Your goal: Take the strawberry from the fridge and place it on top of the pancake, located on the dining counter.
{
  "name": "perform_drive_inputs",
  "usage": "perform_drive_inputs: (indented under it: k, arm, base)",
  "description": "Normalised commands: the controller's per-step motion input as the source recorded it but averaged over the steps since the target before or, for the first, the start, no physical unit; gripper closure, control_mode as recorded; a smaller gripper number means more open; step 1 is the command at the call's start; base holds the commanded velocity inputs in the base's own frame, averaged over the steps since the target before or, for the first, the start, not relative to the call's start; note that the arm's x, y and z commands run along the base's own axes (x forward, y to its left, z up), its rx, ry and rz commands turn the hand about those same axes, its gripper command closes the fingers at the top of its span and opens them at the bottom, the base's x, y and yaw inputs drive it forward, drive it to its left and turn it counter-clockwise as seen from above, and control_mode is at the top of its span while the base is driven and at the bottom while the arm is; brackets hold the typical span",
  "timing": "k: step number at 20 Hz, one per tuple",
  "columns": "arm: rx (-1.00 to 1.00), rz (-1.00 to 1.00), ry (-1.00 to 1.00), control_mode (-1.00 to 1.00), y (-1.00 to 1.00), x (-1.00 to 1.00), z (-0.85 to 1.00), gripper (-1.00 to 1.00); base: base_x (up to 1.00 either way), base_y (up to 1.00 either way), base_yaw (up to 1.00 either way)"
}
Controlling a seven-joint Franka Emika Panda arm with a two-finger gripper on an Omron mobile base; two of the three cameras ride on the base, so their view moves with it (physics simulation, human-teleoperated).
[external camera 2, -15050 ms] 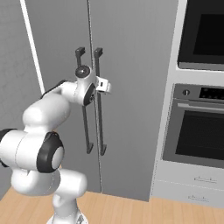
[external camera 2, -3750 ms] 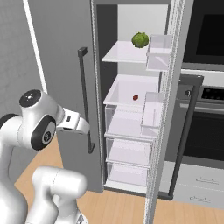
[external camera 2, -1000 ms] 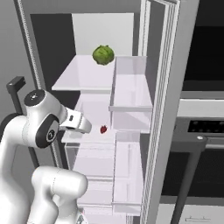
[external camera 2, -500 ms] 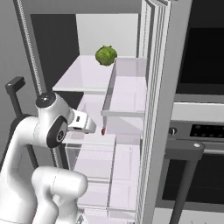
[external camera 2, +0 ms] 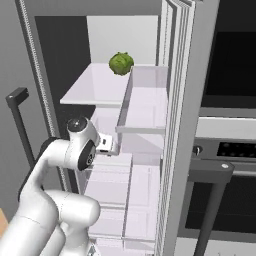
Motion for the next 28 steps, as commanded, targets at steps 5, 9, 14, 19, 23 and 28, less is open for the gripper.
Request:
perform_drive_inputs:
  k: [5, 9, 14, 19, 23, 28]
  arm:
    - [0.05, 0.0, 0.19, -1.0, -0.38, 0.68, -0.32, -1.0]
    - [0.04, 0.0, 0.1, -1.0, -0.21, 0.68, -0.14, -1.0]
    - [0.01, 0.0, 0.05, -1.0, -0.13, 0.56, -0.12, -1.0]
    - [0.0, 0.0, 0.06, -1.0, -0.04, 0.37, -0.36, -1.0]
    - [0.0, 0.0, 0.03, -1.0, 0.0, 0.19, -0.47, -1.0]
    - [0.0, 0.0, 0.0, -1.0, 0.0, 0.23, -0.31, -1.0]
  base:
    - [0.0, 0.0, 0.0]
    - [0.0, 0.0, 0.0]
    - [0.0, 0.0, 0.0]
    - [0.0, 0.0, 0.0]
    - [0.0, 0.0, 0.0]
    - [0.0, 0.0, 0.0]
